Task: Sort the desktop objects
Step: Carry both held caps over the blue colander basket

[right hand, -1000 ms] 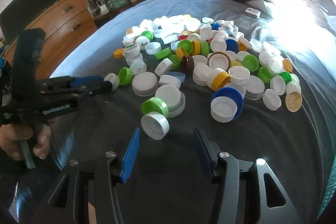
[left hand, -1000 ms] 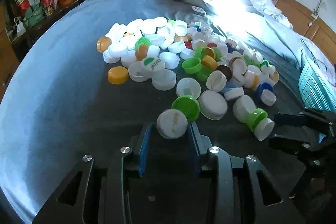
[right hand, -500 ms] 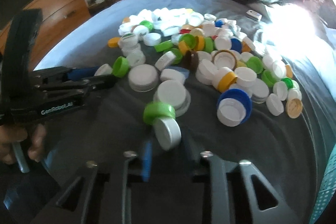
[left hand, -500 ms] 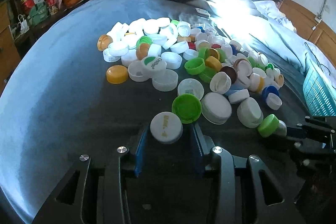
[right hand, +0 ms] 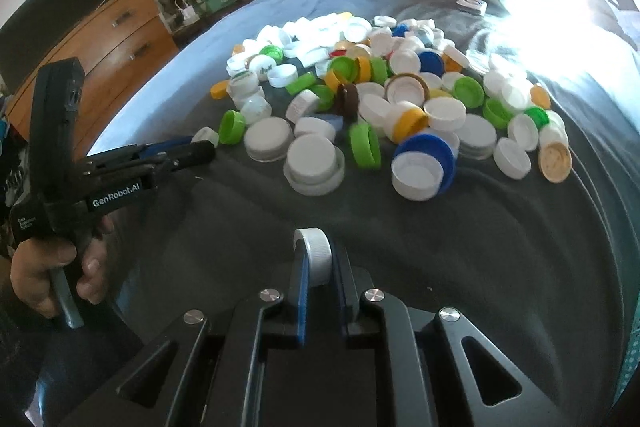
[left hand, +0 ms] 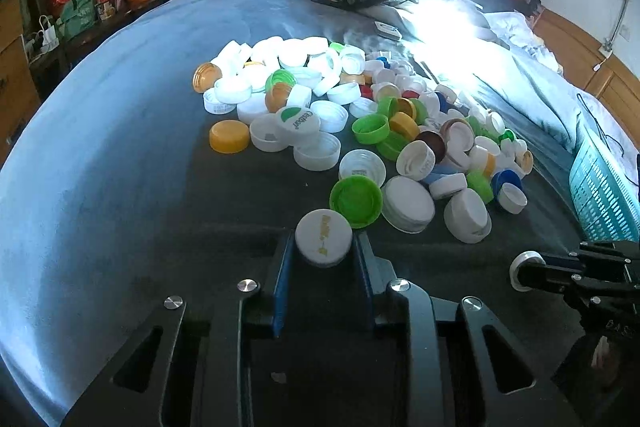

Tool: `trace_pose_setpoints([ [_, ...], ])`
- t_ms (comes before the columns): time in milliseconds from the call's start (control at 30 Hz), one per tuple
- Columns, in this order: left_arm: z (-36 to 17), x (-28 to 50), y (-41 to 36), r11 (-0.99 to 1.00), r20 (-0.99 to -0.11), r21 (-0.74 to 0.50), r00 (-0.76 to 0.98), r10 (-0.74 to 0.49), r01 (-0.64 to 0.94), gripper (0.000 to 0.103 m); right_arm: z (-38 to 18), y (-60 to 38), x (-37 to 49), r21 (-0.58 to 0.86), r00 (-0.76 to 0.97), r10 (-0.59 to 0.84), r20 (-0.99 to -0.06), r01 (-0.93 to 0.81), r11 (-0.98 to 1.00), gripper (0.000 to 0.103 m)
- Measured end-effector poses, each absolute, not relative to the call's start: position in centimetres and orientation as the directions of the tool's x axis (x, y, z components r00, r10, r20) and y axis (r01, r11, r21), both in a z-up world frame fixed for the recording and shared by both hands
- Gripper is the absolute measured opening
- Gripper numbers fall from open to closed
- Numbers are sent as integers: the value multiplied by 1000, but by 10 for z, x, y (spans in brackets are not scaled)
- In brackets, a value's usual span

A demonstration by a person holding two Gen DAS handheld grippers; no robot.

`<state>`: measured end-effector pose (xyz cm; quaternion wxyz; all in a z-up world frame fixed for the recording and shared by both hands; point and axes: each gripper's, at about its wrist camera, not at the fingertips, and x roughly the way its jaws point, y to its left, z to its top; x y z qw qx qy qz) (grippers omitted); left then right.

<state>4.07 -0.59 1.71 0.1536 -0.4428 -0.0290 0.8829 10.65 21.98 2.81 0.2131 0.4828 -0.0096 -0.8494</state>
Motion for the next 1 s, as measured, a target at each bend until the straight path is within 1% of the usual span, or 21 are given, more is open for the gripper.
trace_pose_setpoints([
  [200,29,48,-5,-959,-765,-169,-583,273,-226,24,40,228,109,230,-467,-379,-799,345,-910,11],
  [367,61,58,13,-955,-747,-160,-602,282,-249,24,66,241,114,214,-524,-369,-767,333,-918,11],
  [500,89,60,44,-958,-749,-133,-606,266,-256,24,94,257,119,163,-588,-320,-742,305,-938,11],
  [633,110,60,77,-950,-738,-121,-614,280,-288,24,118,278,123,112,-642,-256,-722,257,-960,11],
  [867,136,64,146,-917,-726,-104,-600,335,-386,24,154,334,138,97,-708,-183,-682,161,-982,11],
  [1000,151,72,199,-880,-722,-78,-582,374,-468,24,168,366,148,88,-736,-134,-663,101,-991,11],
])
